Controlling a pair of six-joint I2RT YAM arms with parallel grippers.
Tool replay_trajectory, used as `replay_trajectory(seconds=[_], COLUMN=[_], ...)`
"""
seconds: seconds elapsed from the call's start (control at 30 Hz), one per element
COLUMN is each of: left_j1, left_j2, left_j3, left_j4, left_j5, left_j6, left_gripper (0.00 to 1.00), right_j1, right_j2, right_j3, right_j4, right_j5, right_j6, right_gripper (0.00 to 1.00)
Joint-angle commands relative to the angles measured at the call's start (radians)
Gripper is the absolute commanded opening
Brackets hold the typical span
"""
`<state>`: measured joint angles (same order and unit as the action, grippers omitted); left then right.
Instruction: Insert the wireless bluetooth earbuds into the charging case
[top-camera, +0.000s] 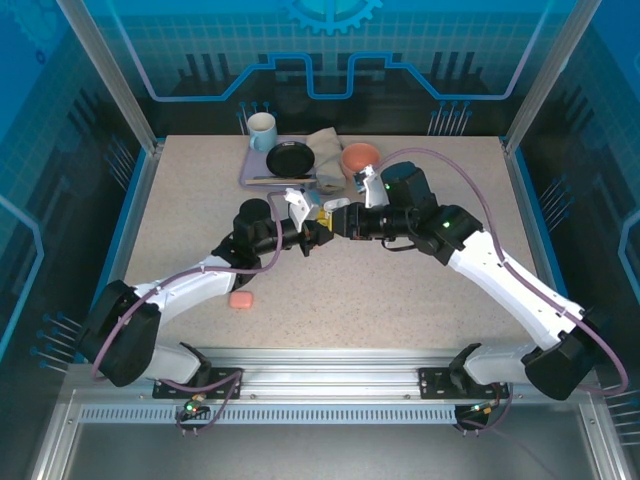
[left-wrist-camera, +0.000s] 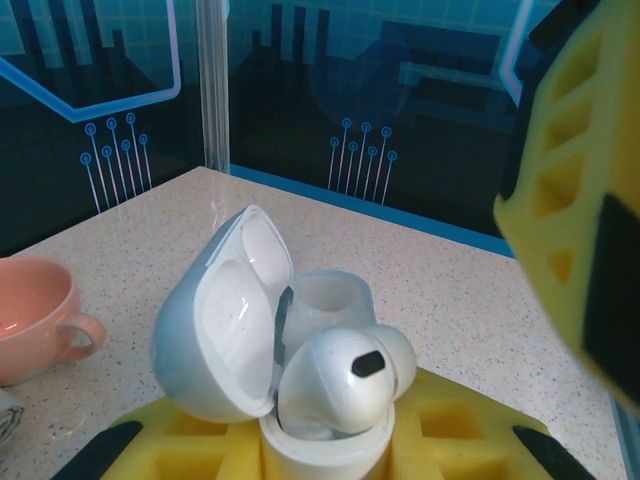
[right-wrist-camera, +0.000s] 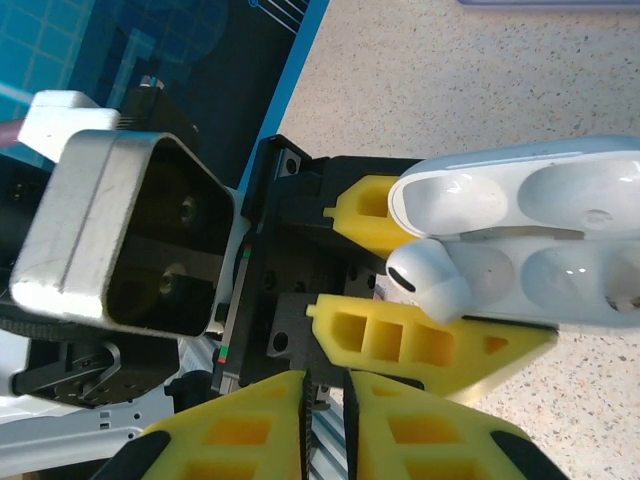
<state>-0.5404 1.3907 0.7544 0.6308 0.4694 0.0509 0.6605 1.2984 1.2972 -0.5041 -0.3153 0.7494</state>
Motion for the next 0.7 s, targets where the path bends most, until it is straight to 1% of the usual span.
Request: replay_trajectory(seconds=[0.0, 0.3, 0.67], left_j1=[0.006, 0.005, 0.005], left_j2=[0.007, 0.001, -0.015], left_j3=[0.042, 0.043, 0.035], left_j4=[0.009, 0.007, 0.003], left_j5=[0.035, 0.053, 0.066], left_j6=[-0.011, -0.017, -0.019], left_gripper=[0.00, 0.00, 0.00], right_j1=[0.013, 0.000, -0.066], right_j2=[0.018, 0.043, 0.037], right_j3=[0.029, 0.046, 0.032], right_j4=[0.035, 0.028, 0.020], right_j5=[-0.007, 0.030, 0.035], right_j6=[0.014, -0.005, -0.015], right_gripper=[0.18, 0.18, 0.17])
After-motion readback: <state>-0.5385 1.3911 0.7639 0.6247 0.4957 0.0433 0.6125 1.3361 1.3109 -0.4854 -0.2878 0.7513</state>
